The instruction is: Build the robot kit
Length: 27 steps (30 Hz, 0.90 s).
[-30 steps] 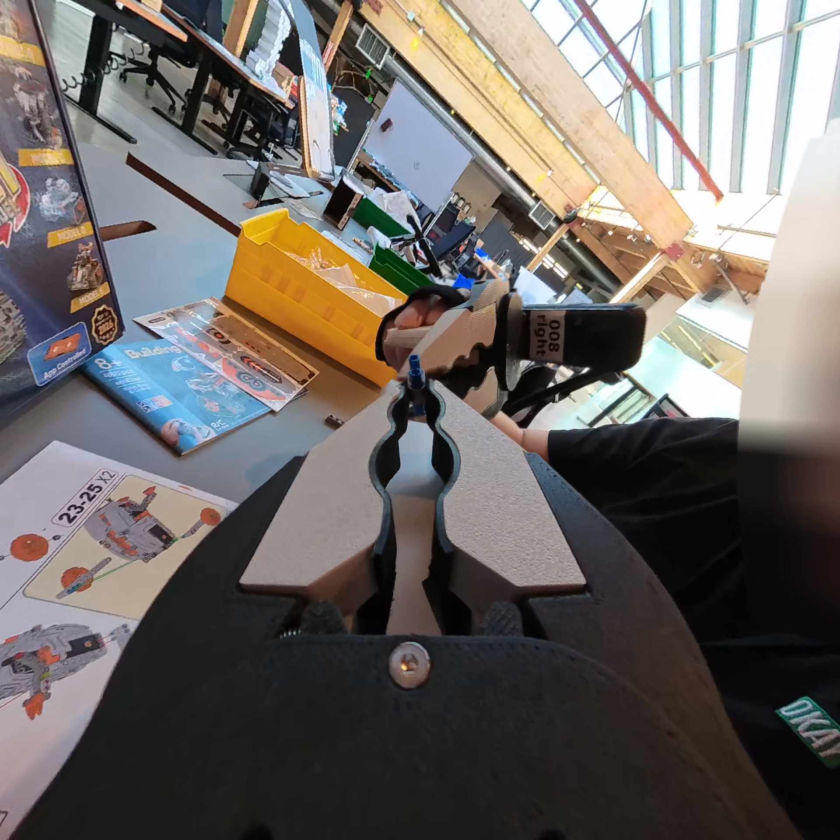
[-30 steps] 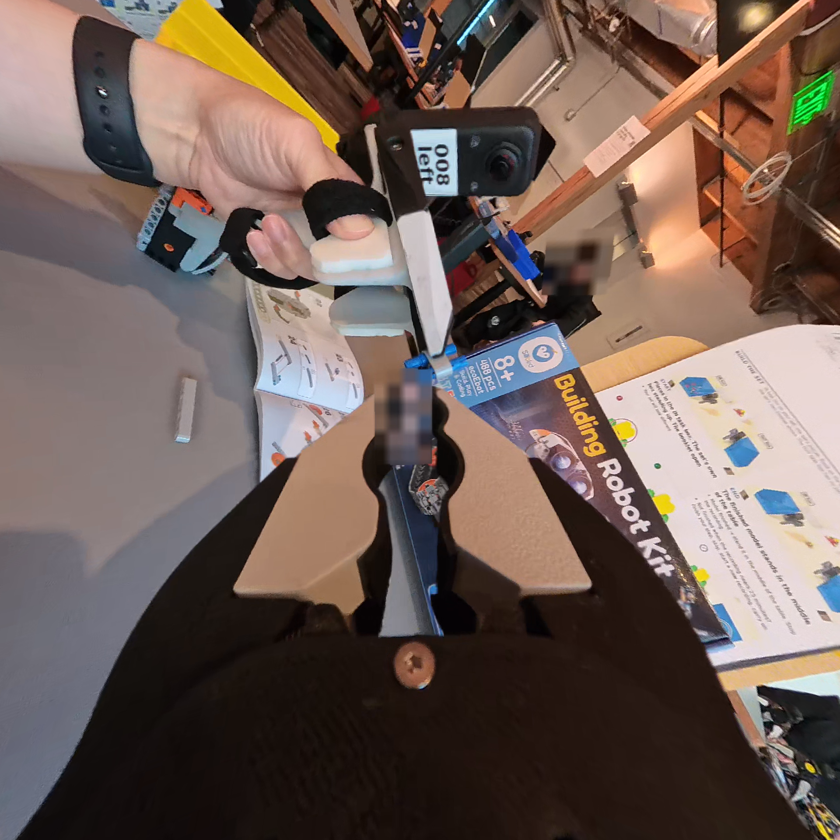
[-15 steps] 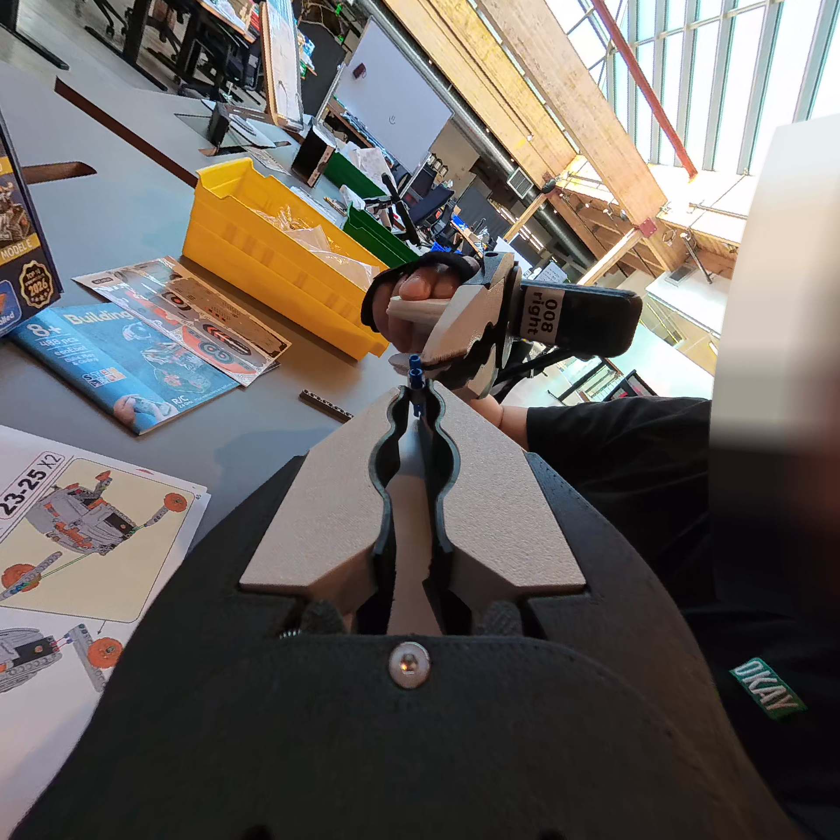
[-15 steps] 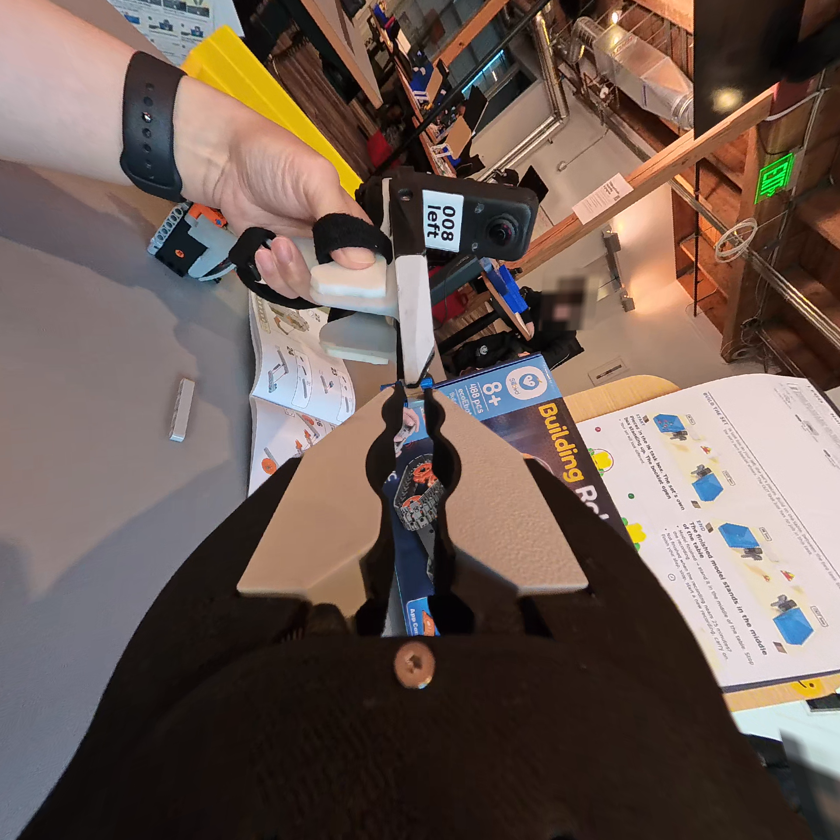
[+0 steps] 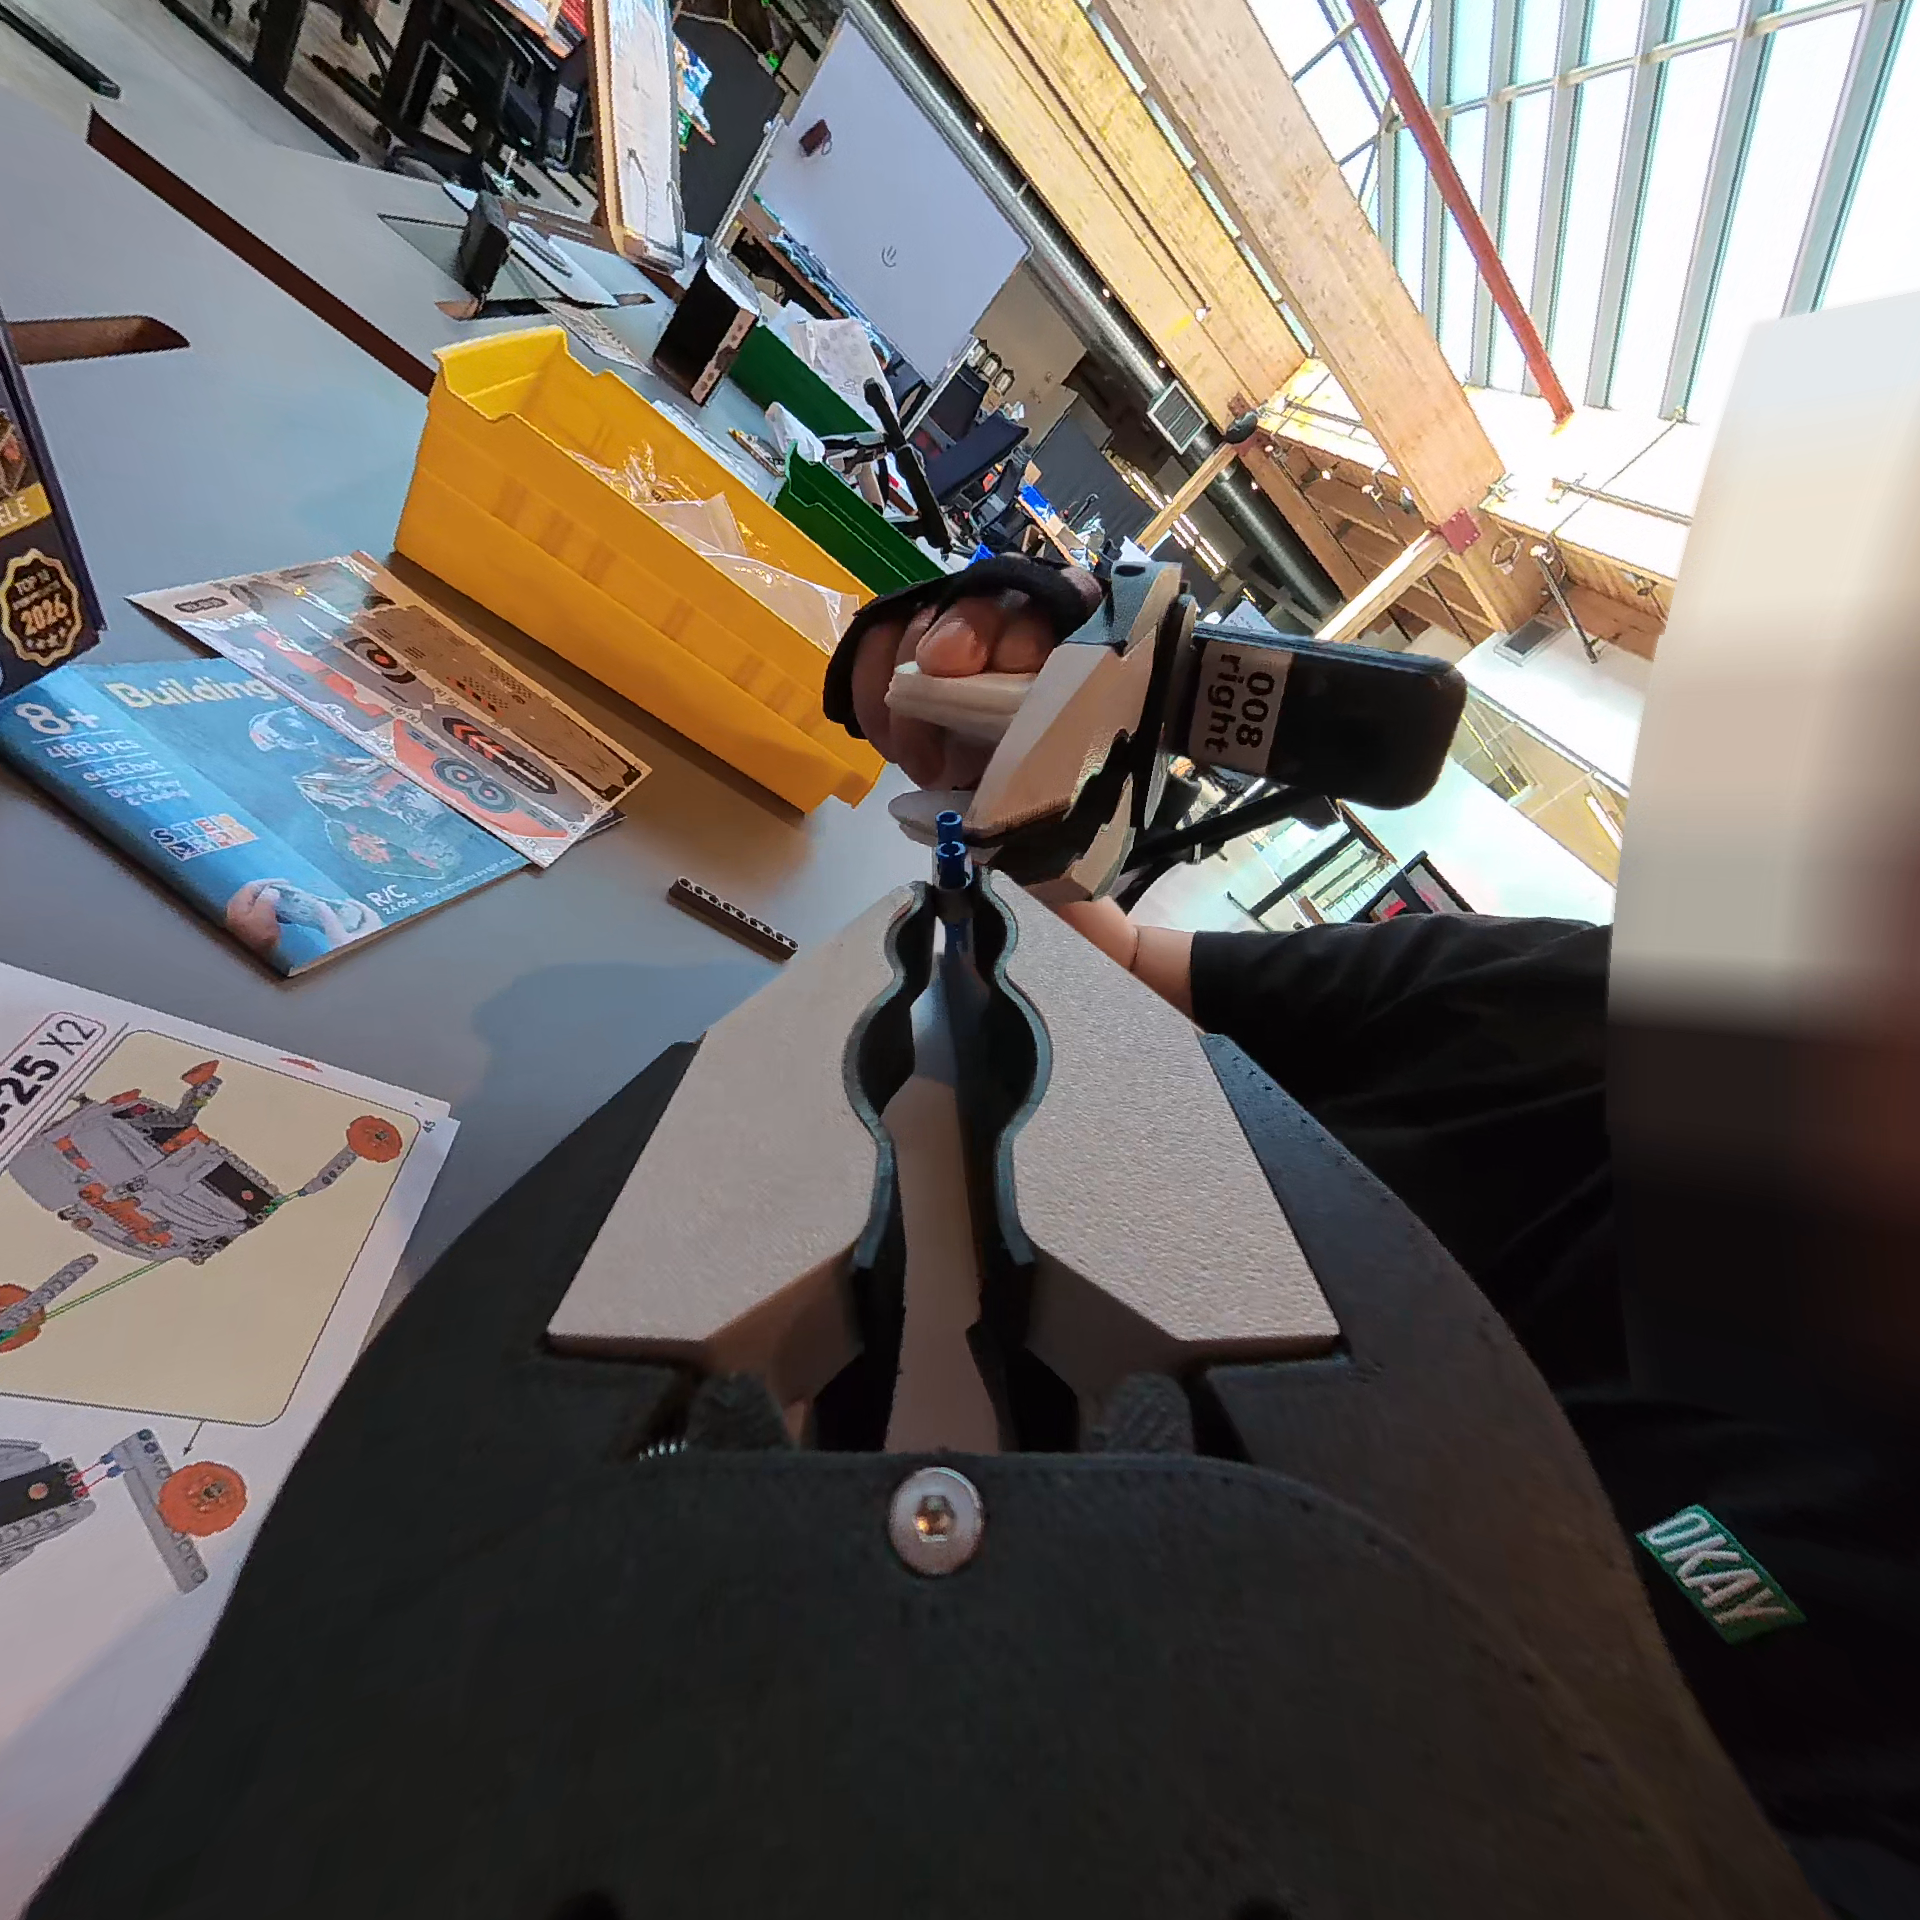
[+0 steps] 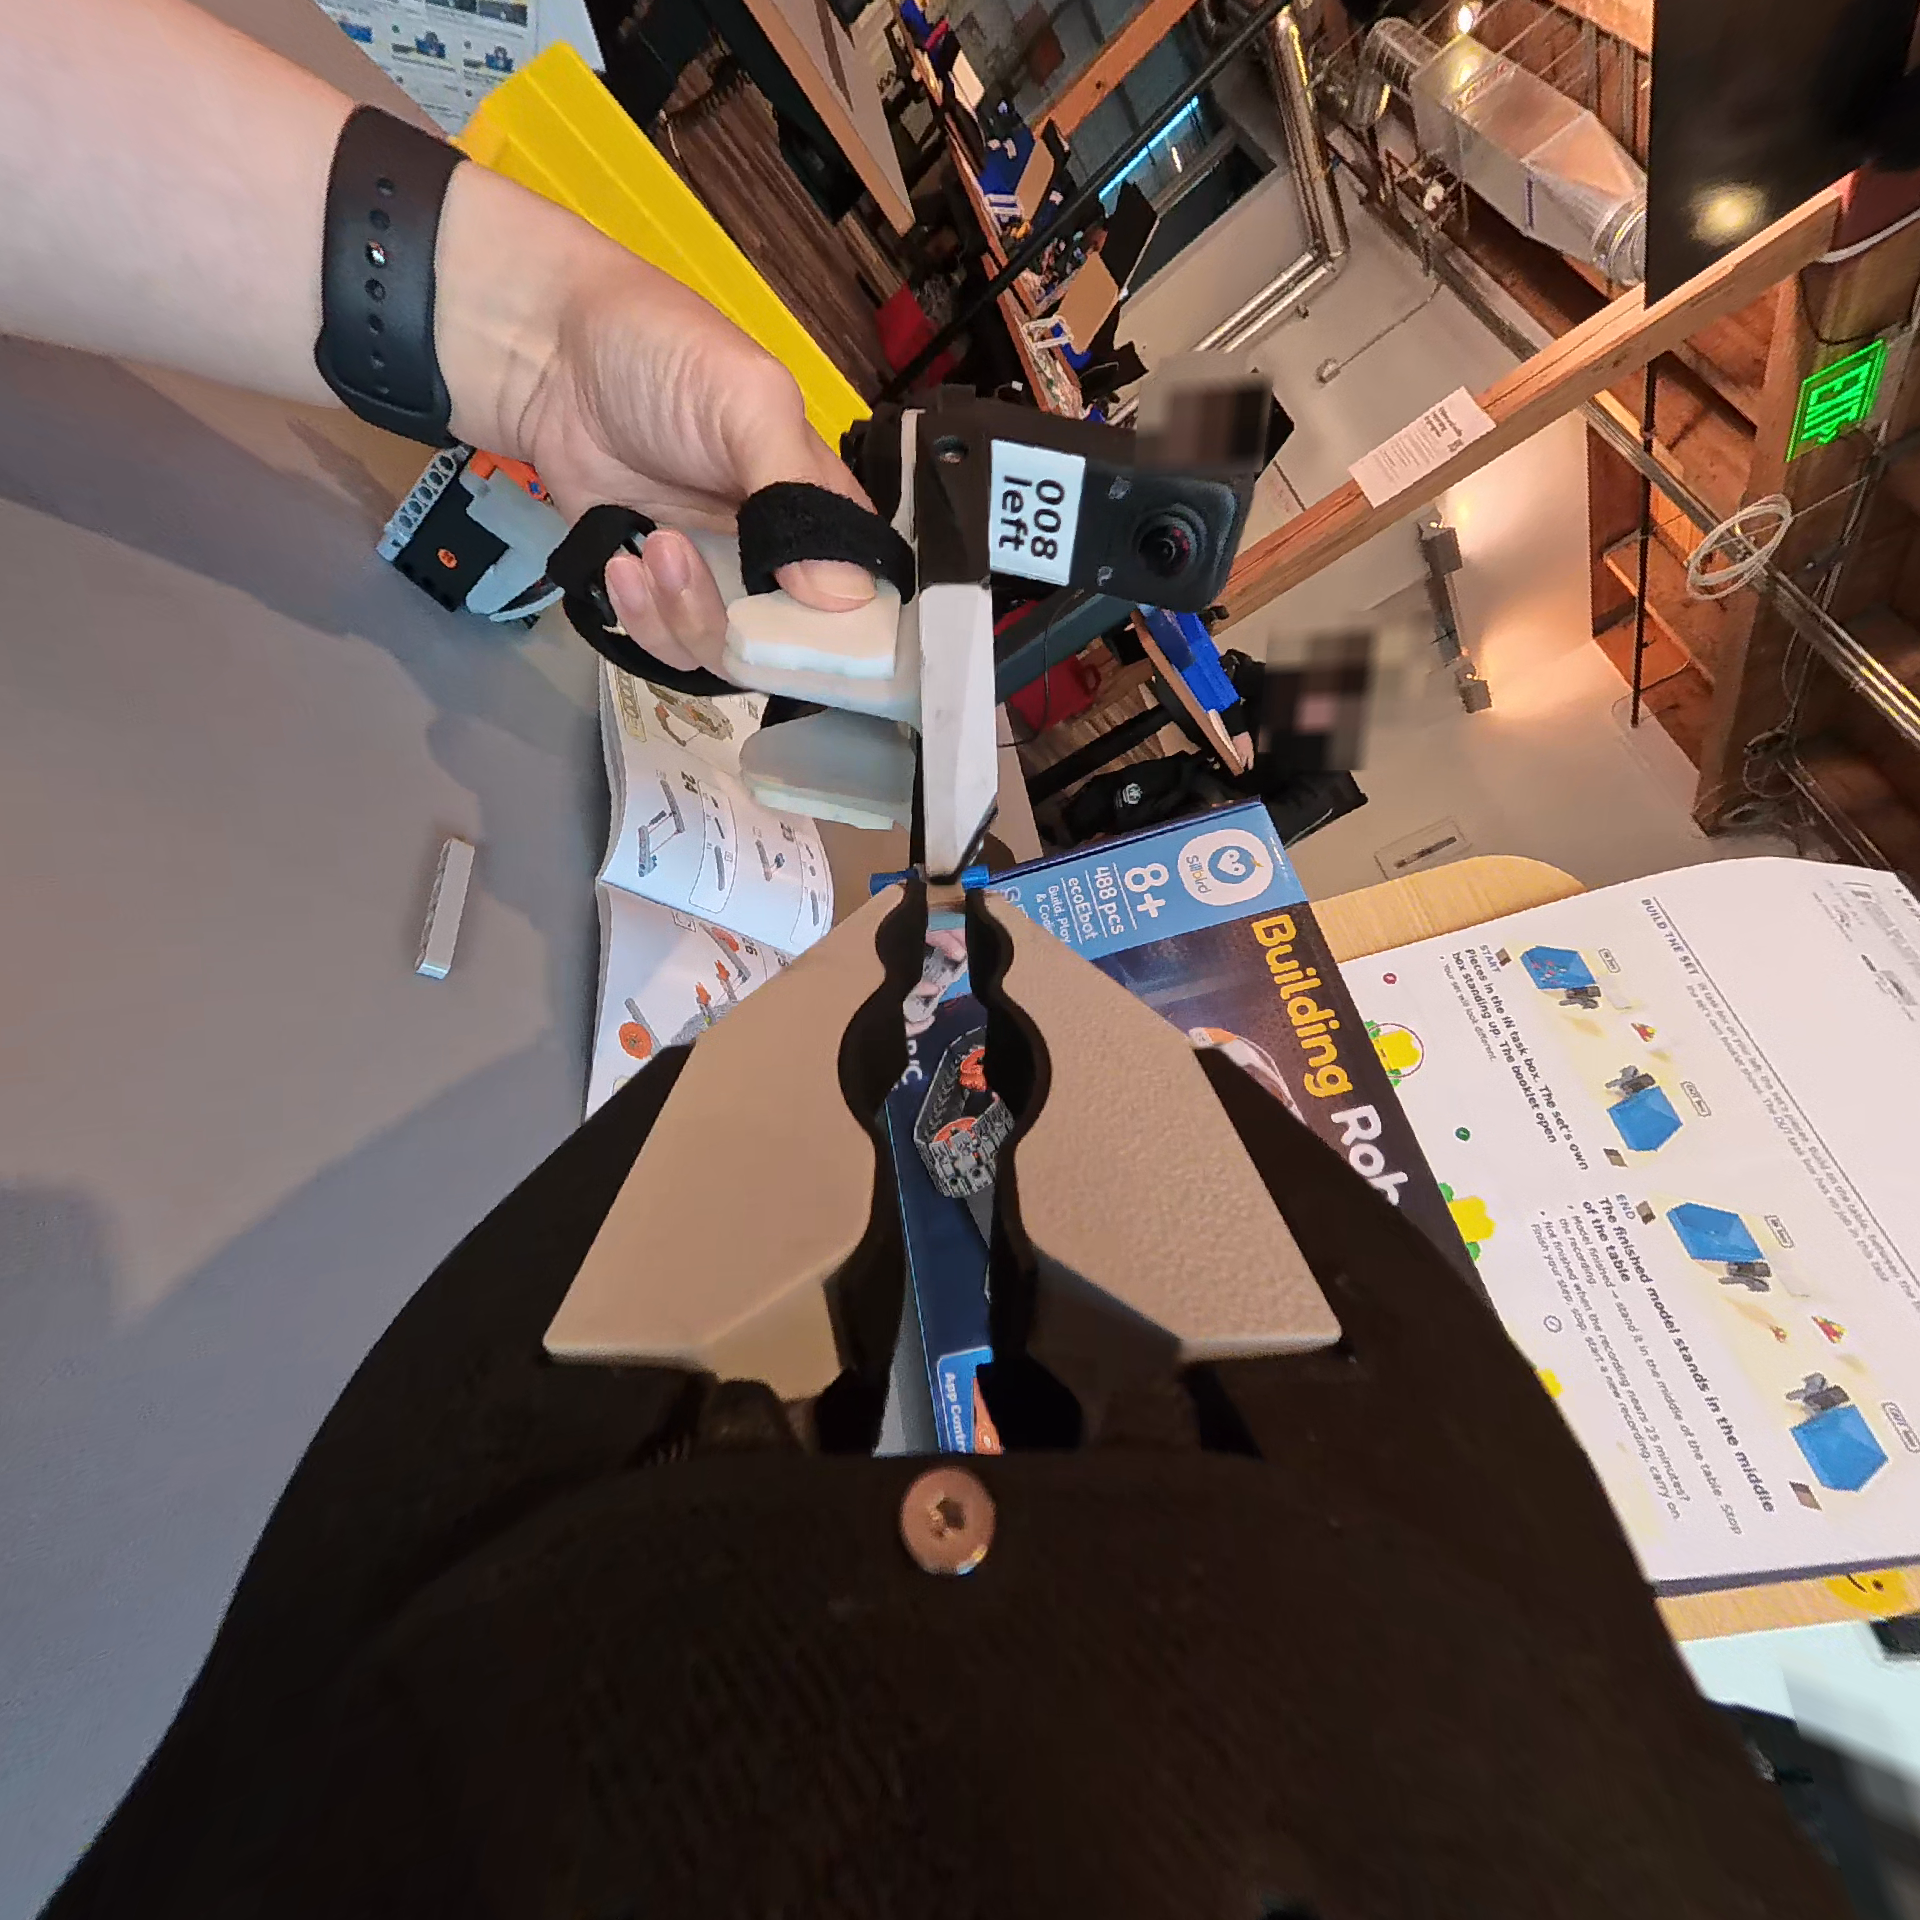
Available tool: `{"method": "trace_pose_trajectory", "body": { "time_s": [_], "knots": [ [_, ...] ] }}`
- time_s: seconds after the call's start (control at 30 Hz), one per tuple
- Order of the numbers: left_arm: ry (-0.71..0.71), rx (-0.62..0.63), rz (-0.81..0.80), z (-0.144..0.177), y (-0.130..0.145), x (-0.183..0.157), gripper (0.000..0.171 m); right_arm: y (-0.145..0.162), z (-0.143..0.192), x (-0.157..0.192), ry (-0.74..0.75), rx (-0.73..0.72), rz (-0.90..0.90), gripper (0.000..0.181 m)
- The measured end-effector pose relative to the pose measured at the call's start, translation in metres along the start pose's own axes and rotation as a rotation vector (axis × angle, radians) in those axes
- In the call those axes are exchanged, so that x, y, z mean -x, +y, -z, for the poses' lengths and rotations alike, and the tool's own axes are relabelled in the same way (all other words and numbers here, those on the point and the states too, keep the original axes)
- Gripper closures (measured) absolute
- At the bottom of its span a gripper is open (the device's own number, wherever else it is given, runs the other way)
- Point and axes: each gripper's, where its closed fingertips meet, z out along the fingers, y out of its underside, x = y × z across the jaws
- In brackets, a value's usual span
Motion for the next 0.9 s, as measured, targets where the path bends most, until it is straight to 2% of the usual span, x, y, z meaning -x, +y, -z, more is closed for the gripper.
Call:
{"method": "trace_pose_trajectory", "body": {
  "time_s": [0.03,0.1,0.13,0.27,0.33,0.47,0.53,0.73,0.9],
  "knots": [
    [0.001,-0.002,0.0,0.001,0.0,0.0,0.166,-0.002,0.001,0.0,-0.006,-0.018,-0.016,0.174],
    [-0.002,-0.002,-0.002,0.002,-0.001,-0.001,0.166,-0.003,0.001,0.001,-0.033,-0.029,-0.068,0.151],
    [0.0,0.0,0.0,0.003,0.0,-0.002,0.166,0.0,0.001,-0.002,-0.024,-0.012,-0.07,0.149],
    [-0.004,0.018,0.004,0.002,0.003,-0.002,0.166,0.004,-0.001,0.003,-0.024,0.029,0.004,0.153],
    [-0.003,0.025,0.006,0.0,0.004,-0.001,0.166,0.003,-0.002,0.004,-0.023,0.027,0.011,0.157],
    [0.003,0.04,0.005,-0.003,0.006,-0.002,0.166,0.005,-0.003,0.005,-0.026,0.033,0.006,0.153],
    [0.006,0.041,0.009,-0.003,0.007,-0.002,0.166,0.006,-0.003,0.008,-0.045,0.037,0.005,0.159],
    [0.04,-0.001,-0.012,-0.003,0.001,-0.006,0.166,0.002,-0.001,0.003,-0.015,0.022,0.007,0.159],
    [0.01,-0.012,0.012,-0.004,-0.001,0.0,0.166,0.007,-0.004,-0.001,0.003,0.057,-0.002,0.154]
  ]
}}
